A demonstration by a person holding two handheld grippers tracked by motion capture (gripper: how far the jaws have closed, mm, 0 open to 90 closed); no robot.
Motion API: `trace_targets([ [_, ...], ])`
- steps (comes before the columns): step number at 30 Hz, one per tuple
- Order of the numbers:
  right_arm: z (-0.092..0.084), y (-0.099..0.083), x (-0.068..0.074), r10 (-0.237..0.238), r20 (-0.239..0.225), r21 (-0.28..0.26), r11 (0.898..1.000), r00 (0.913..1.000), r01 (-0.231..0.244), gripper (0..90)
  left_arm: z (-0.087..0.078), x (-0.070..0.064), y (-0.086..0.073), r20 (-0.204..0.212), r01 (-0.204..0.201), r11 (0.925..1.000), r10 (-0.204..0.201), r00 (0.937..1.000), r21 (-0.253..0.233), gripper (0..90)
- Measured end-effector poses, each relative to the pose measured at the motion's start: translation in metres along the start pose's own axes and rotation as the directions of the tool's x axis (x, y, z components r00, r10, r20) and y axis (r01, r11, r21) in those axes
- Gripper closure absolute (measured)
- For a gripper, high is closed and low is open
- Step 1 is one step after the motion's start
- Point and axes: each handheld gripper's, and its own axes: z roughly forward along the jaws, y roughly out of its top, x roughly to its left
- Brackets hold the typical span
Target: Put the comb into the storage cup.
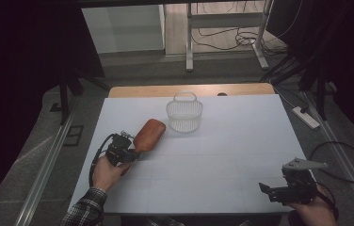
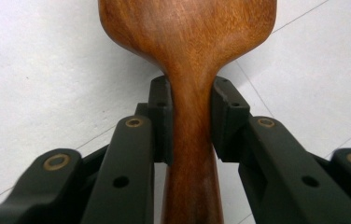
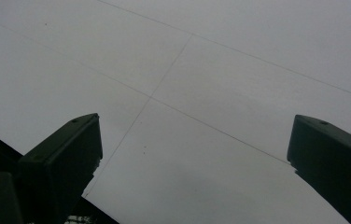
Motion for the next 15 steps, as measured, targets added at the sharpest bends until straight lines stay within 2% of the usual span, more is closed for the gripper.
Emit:
trace_targets([
  [9,0.0,0.0,0.0,-0.001,0.0,-0.002,1.0,1.0,0.001,3.3,-0.012,0.0,-0.002,0.034,-0.001,0.997,0.004,0.9994,-0.078,72.2],
  [15,0.0,0.0,0.0,-0.001,0.001,-0.002,1.0,1.0,0.001,3.3,-0.02,0.0,-0.004,0.032,0.002,0.9922,0.002,0.9995,-0.125,72.2],
])
